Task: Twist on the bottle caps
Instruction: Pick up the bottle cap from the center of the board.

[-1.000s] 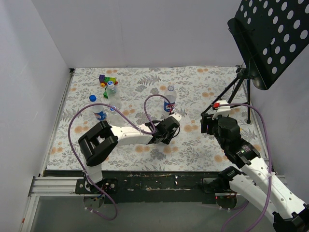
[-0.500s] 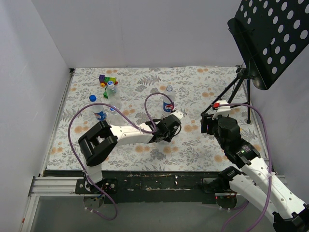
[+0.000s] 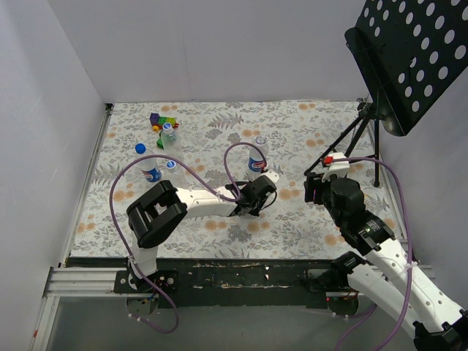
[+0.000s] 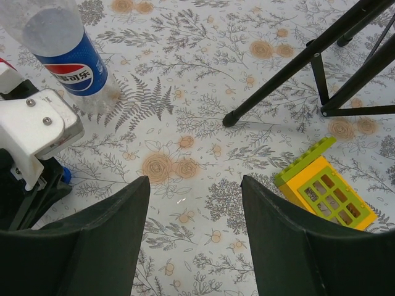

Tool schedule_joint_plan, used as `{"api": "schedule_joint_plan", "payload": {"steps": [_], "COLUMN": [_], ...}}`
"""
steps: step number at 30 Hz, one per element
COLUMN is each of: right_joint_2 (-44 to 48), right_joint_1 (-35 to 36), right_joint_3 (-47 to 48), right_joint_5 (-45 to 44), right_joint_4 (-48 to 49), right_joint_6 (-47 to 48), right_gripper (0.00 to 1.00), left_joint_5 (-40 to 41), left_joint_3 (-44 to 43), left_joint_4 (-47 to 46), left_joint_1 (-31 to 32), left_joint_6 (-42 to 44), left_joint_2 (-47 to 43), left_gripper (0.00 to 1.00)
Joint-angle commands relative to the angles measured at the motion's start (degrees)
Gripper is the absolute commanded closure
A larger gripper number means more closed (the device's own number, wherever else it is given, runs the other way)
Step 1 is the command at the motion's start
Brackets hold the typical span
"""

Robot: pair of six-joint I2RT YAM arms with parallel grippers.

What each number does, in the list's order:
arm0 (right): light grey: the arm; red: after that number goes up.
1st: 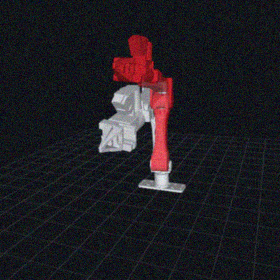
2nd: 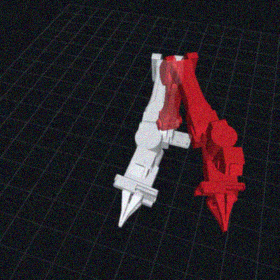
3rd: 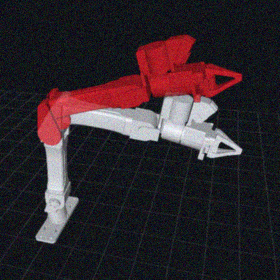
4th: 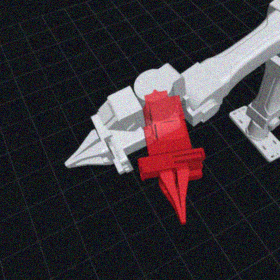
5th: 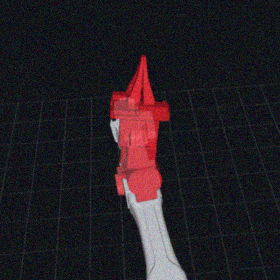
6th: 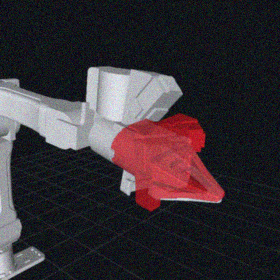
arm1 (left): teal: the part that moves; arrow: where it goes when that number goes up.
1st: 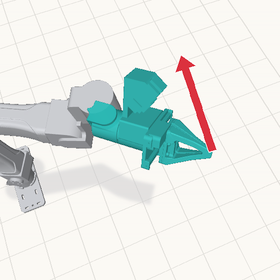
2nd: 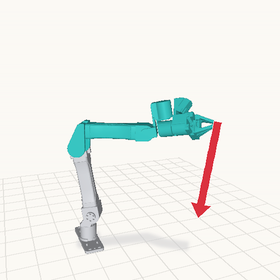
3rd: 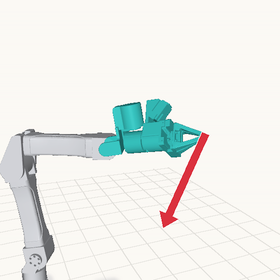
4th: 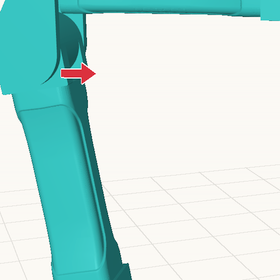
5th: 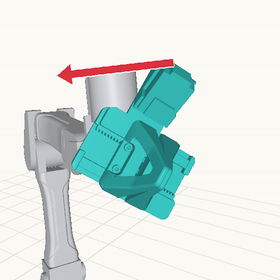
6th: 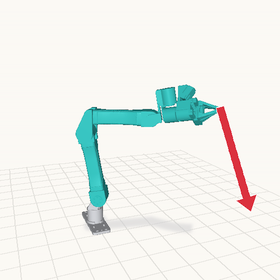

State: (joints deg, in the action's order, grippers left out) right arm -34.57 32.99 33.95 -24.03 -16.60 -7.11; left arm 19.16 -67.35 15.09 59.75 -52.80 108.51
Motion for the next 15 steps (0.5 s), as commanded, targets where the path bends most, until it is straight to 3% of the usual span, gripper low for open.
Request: {"api": "schedule_joint_plan", "payload": {"steps": [1, 6, 9, 15], "right_joint_2": [0.8, 1.3, 1.5, 4.9], "right_joint_1": [-0.2, -0.2, -0.2, -0.2], "right_joint_3": [0.3, 0.4, -0.1, -4.0], "right_joint_5": [0.2, 5.6, 12.6, 35.3], "right_joint_4": [1.5, 1.7, 3.8, 13.0], "right_joint_6": [0.2, 1.1, 1.8, 2.7], "right_gripper": [0.32, 0.32, 0.28, 0.16], "left_joint_5": [-1.6, -4.1, -5.8, -13.3], "left_joint_3": [-1.4, 0.1, 1.9, 9.6], "left_joint_4": [2.1, 2.6, 1.5, -6.2], "left_joint_1": [-0.1, -0.2, -0.5, -3.4], "left_joint_6": [-0.7, -2.6, -4.1, -8.9], "left_joint_2": [0.2, -1.4, -4.6, -17.6], "left_gripper": [0.83, 1.0, 1.0, 1.0]}}
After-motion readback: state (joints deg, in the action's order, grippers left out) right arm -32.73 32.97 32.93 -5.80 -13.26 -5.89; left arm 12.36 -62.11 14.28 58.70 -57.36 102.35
